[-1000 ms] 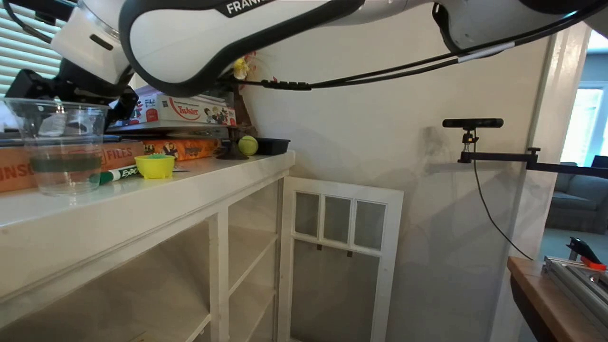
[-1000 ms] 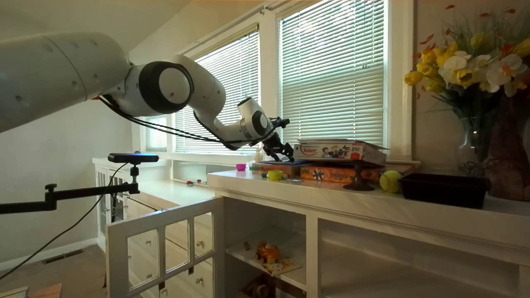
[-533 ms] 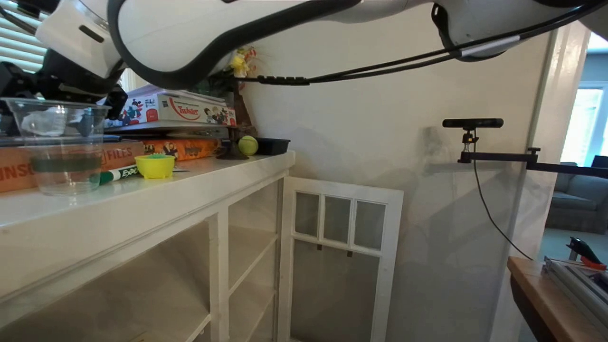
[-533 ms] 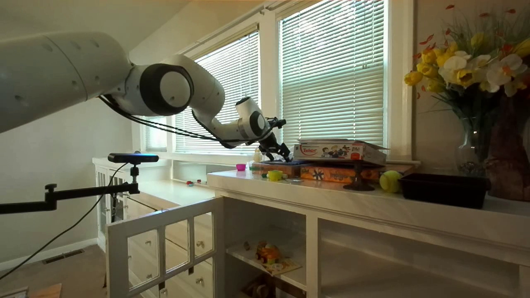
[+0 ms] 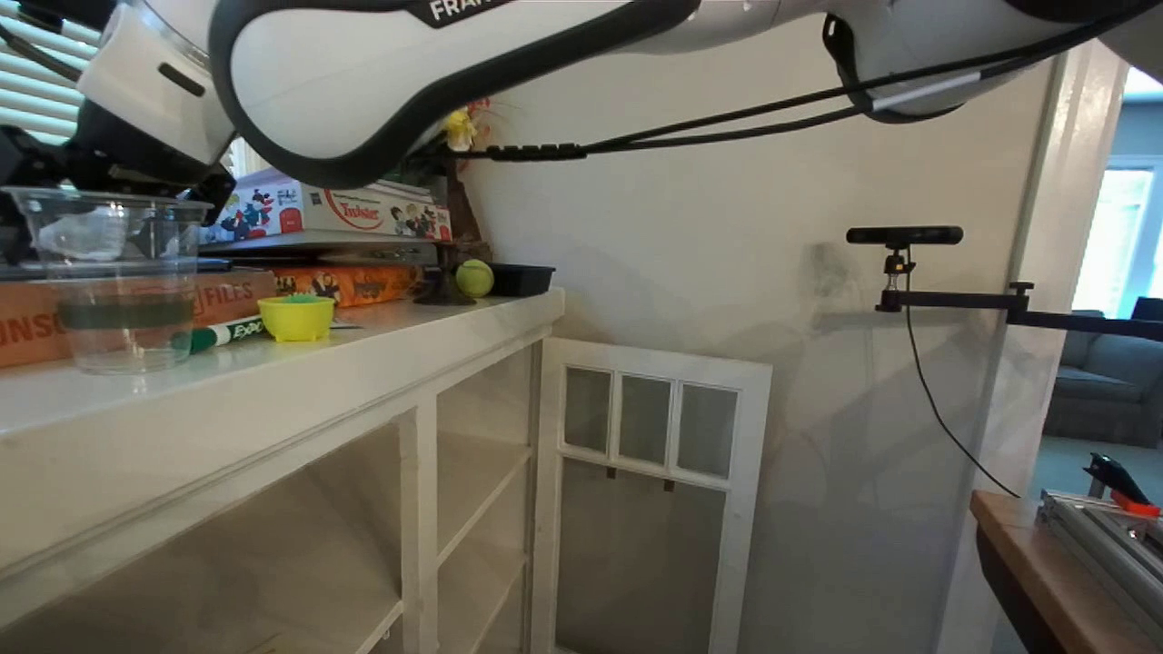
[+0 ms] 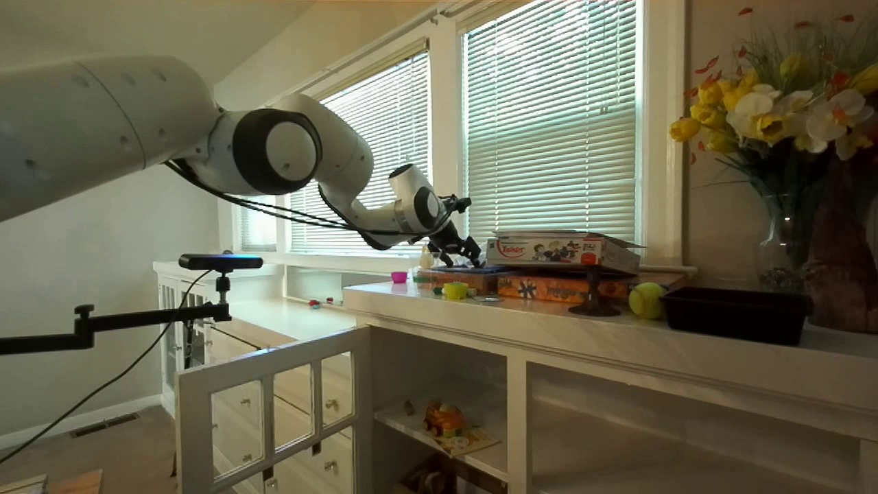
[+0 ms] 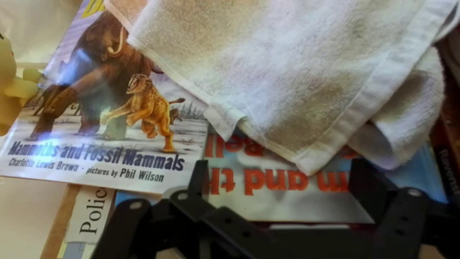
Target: Hang the towel on the cabinet's door
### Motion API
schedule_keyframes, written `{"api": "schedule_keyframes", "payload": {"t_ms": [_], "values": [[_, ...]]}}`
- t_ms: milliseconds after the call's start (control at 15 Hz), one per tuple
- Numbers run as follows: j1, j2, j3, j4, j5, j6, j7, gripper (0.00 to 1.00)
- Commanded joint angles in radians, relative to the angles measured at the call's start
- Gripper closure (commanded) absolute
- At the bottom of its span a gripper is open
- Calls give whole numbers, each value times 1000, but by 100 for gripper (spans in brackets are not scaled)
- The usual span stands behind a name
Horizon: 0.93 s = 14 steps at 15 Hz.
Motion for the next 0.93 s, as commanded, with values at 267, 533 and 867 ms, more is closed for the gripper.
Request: {"api": "schedule_keyframes", "payload": {"t_ms": [267,533,867], "values": [[-28,43,26,60,-52,50,-34,0],[-64,38,72,56,-8,35,-41,0],[-99,56,135,55,7,16,-44,3]]}}
